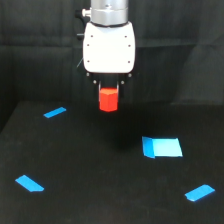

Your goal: Pick up the red object from the table

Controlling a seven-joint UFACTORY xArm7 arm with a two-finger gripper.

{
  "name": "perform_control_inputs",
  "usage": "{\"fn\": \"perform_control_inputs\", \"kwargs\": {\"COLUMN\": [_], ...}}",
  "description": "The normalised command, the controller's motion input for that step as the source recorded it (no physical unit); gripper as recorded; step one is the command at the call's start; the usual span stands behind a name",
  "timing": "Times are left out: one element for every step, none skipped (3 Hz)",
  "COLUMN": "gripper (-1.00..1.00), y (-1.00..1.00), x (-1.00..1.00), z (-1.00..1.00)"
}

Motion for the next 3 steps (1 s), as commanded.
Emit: {"fn": "perform_control_inputs", "kwargs": {"gripper": [-1.0,-0.97,-0.97], "y": [-0.1,-0.09,-0.02], "x": [0.13,0.05,0.04], "z": [0.11,0.03,0.05]}}
